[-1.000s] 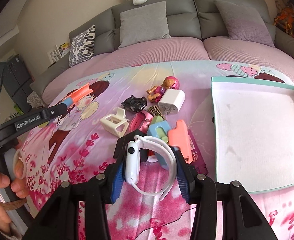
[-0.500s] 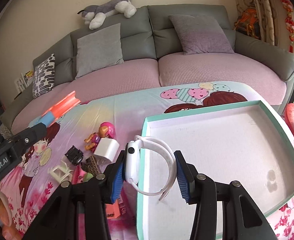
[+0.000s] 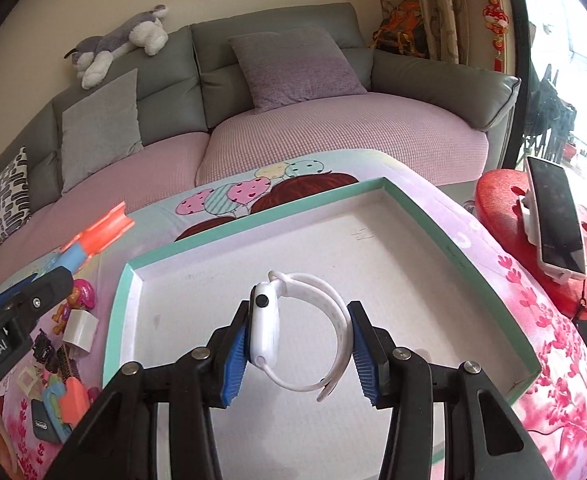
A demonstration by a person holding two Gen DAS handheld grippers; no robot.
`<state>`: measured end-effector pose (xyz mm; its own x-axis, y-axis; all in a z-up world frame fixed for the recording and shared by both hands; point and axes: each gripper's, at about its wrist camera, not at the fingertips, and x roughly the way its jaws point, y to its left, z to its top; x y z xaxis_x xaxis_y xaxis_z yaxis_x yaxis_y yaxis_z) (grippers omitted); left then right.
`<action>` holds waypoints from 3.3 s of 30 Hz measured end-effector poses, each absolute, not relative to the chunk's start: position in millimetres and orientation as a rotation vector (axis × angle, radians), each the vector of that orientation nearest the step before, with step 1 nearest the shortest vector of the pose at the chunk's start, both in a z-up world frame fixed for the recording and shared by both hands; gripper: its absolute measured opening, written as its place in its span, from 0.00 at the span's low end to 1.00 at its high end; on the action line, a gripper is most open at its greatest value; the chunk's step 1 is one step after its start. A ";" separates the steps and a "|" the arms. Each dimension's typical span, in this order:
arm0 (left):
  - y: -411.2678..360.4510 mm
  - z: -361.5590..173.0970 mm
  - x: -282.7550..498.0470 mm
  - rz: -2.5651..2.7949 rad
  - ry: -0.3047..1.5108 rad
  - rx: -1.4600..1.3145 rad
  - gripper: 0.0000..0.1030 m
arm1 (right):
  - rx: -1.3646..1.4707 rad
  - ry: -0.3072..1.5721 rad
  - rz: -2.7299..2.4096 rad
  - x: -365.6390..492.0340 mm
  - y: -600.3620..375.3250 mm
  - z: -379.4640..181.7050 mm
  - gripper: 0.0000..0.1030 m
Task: Organize rigid objects
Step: 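Carry the toy knife and white watch into the green tray and release both, then grasp the black charger with the left tool while the right tool grasps the blue-orange toy knife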
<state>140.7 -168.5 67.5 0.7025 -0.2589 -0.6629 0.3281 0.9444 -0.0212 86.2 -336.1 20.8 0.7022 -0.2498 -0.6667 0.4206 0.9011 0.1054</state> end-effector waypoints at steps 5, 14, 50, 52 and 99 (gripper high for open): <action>-197.1 58.6 142.8 -0.349 0.742 0.132 0.40 | 0.293 0.706 -0.449 77.9 -362.9 15.2 0.48; -232.8 40.8 141.8 -0.373 0.768 0.180 0.37 | 0.316 0.734 -0.485 71.9 -380.8 6.6 0.48; -175.0 33.5 156.1 -0.209 0.800 0.129 0.89 | 0.321 0.703 -0.448 81.6 -371.3 6.3 1.00; -167.3 34.2 158.5 -0.190 0.799 0.120 0.90 | 0.322 0.692 -0.452 81.7 -370.8 7.3 1.00; 59.1 2.8 121.7 0.111 1.020 -0.300 1.00 | 0.069 0.829 0.218 111.7 -148.2 3.7 0.79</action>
<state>121.7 59.1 2.8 0.5218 -0.0475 -0.8517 -0.2302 0.9536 -0.1942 111.7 -148.2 3.7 0.6547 0.2191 -0.7234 -0.1655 0.9754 0.1456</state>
